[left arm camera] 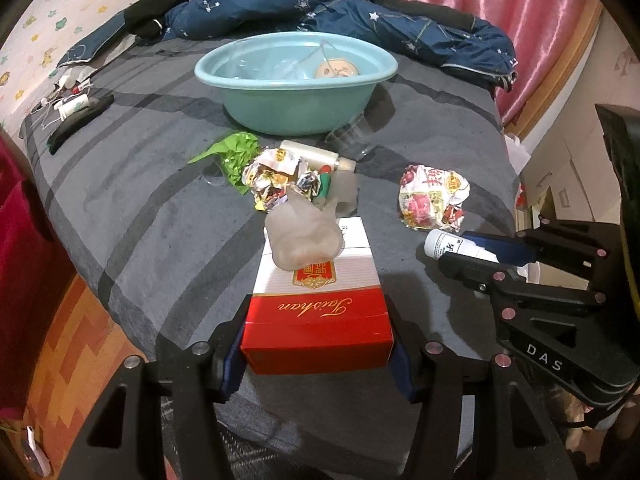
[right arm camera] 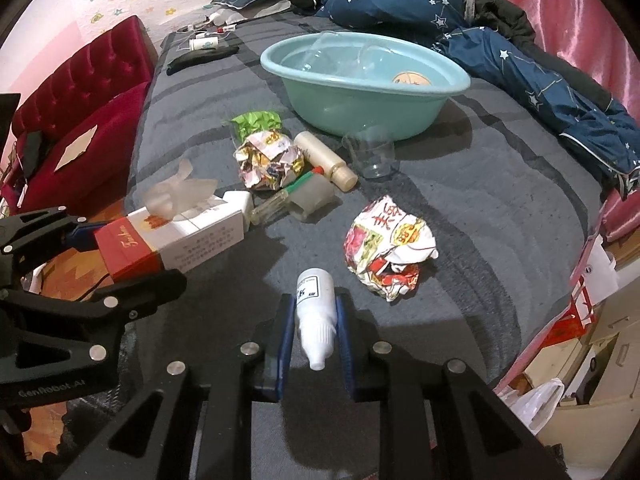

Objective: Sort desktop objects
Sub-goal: 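Carry the tissue box and spray bottle together over the light-blue basin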

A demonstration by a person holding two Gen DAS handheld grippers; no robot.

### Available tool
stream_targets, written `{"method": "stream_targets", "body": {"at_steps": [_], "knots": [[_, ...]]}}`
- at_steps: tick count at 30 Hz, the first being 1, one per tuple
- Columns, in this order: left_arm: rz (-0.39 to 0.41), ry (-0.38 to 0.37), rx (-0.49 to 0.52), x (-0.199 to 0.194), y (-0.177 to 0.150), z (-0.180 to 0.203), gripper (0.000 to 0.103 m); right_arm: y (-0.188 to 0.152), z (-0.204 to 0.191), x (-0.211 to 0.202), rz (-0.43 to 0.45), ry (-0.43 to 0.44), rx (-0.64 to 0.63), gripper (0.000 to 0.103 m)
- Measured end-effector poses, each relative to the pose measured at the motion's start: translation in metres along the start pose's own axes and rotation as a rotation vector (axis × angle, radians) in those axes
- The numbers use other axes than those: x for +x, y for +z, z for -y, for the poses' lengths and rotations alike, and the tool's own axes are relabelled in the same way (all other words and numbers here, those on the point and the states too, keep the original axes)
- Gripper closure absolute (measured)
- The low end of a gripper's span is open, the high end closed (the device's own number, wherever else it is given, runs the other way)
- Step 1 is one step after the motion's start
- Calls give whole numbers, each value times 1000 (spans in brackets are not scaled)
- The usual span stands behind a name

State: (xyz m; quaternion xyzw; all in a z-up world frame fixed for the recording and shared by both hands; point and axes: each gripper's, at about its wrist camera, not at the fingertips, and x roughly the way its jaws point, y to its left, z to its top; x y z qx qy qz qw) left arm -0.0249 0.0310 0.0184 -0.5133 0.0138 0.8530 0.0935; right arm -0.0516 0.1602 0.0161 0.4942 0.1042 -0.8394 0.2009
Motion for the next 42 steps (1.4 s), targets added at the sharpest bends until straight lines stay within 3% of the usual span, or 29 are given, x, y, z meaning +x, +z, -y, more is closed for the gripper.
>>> {"method": "stream_targets", "body": {"at_steps": [27, 42], "knots": [[-142, 12, 169, -18, 56, 22, 40, 46, 33, -34, -91, 18, -16, 81], [-238, 11, 231, -11, 87, 17, 40, 89, 46, -44, -106, 19, -35, 81]]}}
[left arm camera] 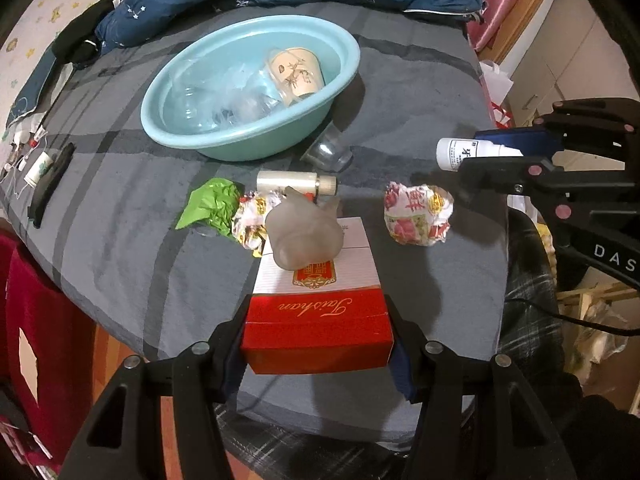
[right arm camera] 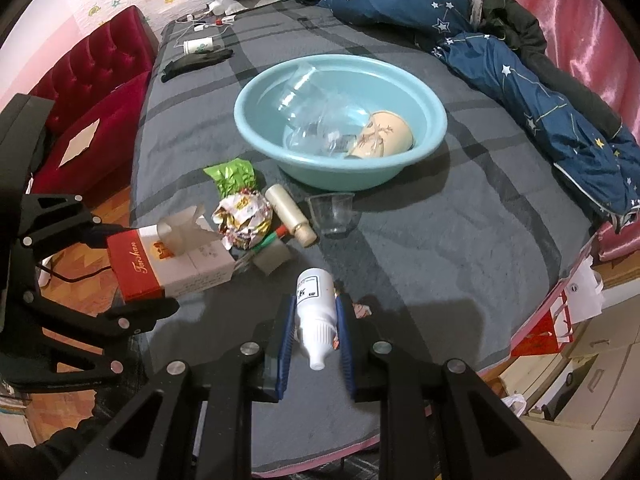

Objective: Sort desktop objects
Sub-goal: 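Carry the tissue box and spray bottle together over the light-blue basin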

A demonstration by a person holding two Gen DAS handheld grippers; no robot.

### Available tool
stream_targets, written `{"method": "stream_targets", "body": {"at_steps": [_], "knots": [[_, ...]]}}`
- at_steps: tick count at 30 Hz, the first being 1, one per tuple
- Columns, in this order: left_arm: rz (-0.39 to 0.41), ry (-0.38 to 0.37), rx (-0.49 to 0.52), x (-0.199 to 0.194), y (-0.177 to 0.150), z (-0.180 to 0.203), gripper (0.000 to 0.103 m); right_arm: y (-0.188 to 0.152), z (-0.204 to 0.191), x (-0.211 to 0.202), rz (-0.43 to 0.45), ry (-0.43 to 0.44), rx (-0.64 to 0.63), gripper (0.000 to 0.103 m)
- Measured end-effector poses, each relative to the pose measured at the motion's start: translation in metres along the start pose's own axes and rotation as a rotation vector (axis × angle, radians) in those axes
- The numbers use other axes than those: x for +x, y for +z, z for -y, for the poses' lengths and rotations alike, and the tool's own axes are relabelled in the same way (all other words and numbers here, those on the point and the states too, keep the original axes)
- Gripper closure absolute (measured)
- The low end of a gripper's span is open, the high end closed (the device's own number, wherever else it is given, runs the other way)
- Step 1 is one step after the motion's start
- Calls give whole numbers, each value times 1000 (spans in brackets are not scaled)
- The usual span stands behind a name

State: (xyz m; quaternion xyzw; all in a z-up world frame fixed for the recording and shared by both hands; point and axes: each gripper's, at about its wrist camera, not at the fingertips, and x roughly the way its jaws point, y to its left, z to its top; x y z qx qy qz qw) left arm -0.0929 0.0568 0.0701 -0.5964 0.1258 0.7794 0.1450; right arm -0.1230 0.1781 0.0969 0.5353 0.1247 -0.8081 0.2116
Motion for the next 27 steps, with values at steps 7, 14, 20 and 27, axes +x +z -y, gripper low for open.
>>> {"method": "stream_targets", "body": {"at_steps": [7, 14, 20, 27], "knots": [[-35, -31, 22, -3, 19, -7, 40, 22, 5, -3, -5, 3, -9, 81], [-2, -22, 17, -16, 43, -19, 40, 49, 13, -9, 9, -1, -6, 81], [7, -34, 14, -19, 59, -26, 40, 69, 19, -10, 17, -1, -7, 81], [14, -50, 6, -18, 80, -38, 40, 90, 22, -4, 18, 2, -7, 81]]}}
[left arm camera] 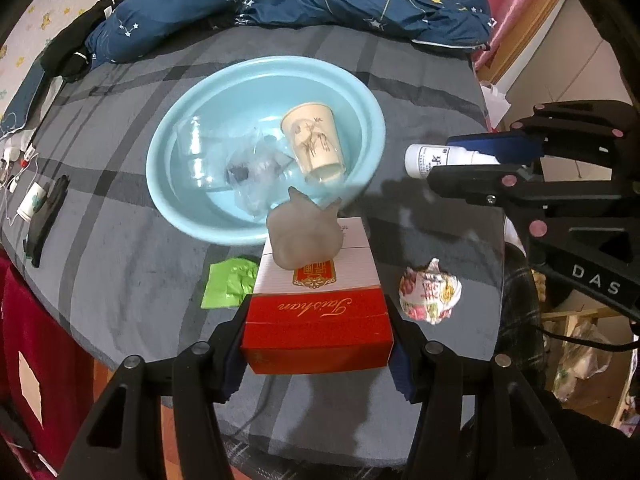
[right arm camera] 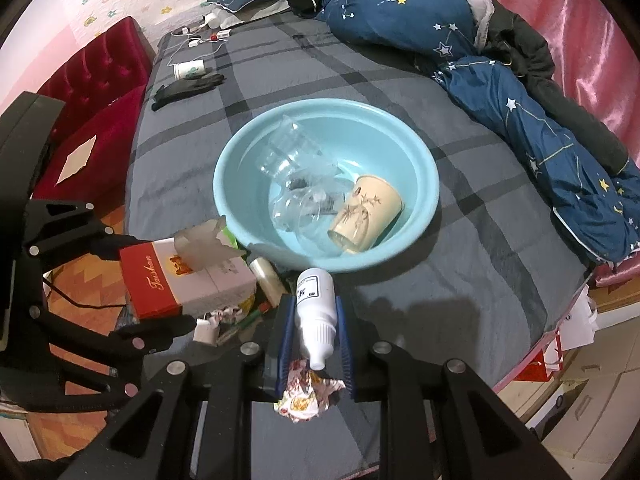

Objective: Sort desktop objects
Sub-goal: 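Carry the tissue box and spray bottle together over the light-blue basin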

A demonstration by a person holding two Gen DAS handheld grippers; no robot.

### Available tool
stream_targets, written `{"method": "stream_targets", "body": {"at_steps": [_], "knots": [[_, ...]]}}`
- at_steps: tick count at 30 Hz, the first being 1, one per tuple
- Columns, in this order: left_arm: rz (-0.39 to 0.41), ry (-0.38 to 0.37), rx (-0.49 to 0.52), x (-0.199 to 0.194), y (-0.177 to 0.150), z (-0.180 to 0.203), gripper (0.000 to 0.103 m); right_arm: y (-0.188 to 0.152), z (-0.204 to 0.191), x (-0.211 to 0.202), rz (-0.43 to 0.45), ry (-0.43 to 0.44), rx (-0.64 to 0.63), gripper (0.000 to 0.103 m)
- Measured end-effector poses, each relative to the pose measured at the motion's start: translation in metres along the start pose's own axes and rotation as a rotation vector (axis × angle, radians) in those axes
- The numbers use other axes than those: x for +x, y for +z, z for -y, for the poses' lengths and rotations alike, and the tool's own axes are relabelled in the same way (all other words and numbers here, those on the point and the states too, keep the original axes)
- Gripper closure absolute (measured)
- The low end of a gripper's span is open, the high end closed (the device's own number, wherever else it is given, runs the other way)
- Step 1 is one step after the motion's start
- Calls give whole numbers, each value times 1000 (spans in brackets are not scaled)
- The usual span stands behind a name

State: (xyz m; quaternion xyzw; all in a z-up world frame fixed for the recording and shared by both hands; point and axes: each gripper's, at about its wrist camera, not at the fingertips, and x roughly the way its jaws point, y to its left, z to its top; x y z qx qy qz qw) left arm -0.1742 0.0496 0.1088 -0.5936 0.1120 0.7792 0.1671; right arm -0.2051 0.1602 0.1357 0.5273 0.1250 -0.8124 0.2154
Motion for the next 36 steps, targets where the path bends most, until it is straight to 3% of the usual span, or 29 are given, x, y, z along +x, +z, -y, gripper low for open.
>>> {"method": "stream_targets", "body": {"at_steps": [36], "knots": [[22, -44, -66, 42, 80, -51, 40, 94, 43, 56, -1, 42, 54, 81]]}}
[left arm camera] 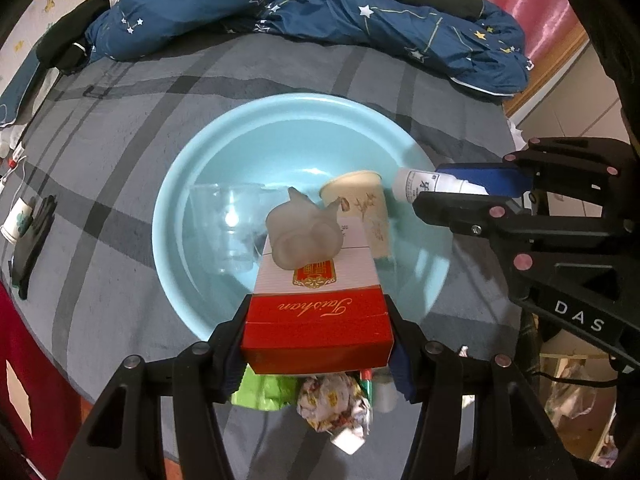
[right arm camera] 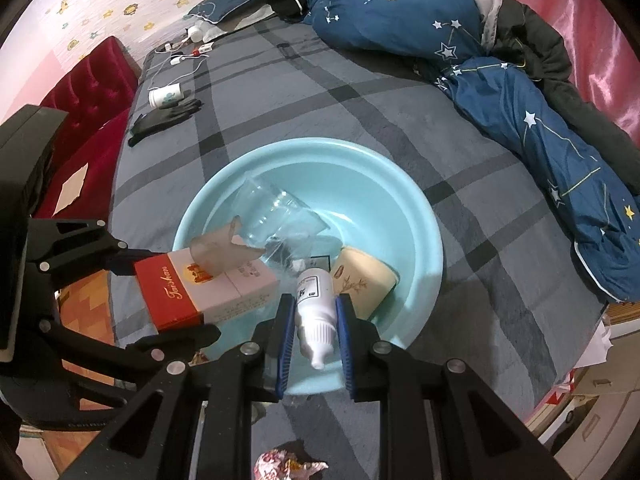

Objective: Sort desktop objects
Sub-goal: 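Carry the tissue box and spray bottle together over the light-blue basin, then lower both items into the basin and open both tools to release them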

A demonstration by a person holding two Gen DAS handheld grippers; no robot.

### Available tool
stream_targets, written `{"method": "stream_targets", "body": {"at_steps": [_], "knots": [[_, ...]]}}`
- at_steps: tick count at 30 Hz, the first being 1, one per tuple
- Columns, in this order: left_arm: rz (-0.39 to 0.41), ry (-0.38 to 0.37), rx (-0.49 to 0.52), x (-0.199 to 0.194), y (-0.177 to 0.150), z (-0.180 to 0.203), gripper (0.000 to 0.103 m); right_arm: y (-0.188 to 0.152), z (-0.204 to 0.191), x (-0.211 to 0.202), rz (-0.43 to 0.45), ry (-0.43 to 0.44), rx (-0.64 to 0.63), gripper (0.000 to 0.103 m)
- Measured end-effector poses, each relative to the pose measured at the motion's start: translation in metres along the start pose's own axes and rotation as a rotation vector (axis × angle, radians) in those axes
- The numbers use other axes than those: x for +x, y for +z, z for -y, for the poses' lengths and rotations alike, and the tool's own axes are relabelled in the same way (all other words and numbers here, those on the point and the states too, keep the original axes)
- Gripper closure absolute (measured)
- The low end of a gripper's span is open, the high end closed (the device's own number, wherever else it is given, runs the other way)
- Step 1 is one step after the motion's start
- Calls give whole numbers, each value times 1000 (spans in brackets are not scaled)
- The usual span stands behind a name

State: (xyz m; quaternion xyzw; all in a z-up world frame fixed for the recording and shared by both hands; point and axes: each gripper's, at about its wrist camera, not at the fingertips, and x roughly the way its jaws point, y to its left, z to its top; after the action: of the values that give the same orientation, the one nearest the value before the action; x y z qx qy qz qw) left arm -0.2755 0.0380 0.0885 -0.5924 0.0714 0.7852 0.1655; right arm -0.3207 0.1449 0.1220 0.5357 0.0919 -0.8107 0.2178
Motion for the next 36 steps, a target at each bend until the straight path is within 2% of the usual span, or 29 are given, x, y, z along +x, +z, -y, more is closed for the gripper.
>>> {"method": "stream_targets", "body": {"at_steps": [12, 31, 32, 33, 34, 35, 36], "knots": [[0, -15, -32, 19, 30, -18, 40, 26, 17, 27, -13, 18, 26, 81], [-16, -37, -45, 47, 55, -28, 38, 51, 34, 64, -14, 52, 77, 80], [-18, -39, -48, 48, 54, -29, 35, 52, 35, 65, -17, 53, 82, 77], [-17, -39, -58, 49, 54, -30, 21, 52, 36, 65, -17, 51, 83, 71], [-13, -40, -63, 48, 54, -30, 9, 52, 37, 65, -14, 48, 88, 54], [-6, -41, -67, 47, 53, -30, 7, 52, 39, 63, -7, 43, 99, 41], [3, -37, -74, 45, 52, -30, 6, 52, 40, 62, -3, 42, 105, 34]]}}
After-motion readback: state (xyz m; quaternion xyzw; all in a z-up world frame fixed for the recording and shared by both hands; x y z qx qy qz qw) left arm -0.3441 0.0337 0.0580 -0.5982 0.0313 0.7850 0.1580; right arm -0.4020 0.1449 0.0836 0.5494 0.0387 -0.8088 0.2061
